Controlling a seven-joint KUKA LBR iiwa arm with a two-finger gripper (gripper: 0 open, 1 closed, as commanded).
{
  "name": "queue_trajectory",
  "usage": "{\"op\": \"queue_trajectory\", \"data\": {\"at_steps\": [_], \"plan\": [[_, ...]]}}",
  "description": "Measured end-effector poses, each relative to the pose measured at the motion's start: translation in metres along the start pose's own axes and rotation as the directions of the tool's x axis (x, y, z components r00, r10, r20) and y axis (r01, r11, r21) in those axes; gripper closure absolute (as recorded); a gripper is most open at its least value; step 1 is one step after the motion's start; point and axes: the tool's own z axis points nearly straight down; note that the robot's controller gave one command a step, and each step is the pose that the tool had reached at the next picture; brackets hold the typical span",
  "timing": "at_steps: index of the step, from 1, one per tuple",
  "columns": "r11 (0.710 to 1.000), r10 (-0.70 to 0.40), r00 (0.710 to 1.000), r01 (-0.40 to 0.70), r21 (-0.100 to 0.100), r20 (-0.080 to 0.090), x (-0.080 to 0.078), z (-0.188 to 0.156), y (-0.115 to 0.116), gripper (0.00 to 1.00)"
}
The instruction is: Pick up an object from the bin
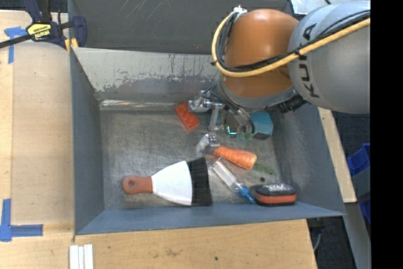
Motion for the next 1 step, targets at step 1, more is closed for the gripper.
{"op": "queue_trajectory", "data": {"at_steps": [1], "plan": [[1.000, 0.002, 1.000, -0.002, -0.001, 0.008, -0.0018, -0.0045, -0.0003, 0.00]]}}
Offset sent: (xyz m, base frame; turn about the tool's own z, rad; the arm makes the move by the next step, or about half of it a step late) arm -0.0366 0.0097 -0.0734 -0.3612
